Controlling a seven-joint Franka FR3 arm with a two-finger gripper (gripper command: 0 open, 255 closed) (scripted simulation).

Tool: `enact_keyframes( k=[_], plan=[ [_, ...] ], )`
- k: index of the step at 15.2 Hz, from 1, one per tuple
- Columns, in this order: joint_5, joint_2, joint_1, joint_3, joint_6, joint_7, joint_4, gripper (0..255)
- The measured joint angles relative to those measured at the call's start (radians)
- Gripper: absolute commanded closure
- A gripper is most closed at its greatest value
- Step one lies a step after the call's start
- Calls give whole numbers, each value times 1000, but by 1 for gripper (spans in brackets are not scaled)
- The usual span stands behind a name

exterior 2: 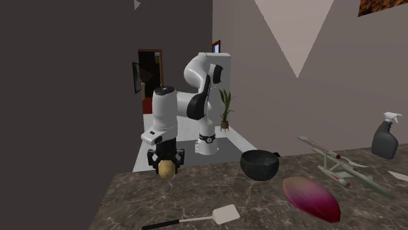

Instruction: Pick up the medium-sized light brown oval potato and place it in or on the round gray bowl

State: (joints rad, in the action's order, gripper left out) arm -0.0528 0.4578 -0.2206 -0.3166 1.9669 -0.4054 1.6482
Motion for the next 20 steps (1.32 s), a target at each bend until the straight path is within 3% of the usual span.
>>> enact_keyframes(
  k=[20],
  plan=[
    [18,-59,-2,-12,-240,-3,-185,255]
  ],
)
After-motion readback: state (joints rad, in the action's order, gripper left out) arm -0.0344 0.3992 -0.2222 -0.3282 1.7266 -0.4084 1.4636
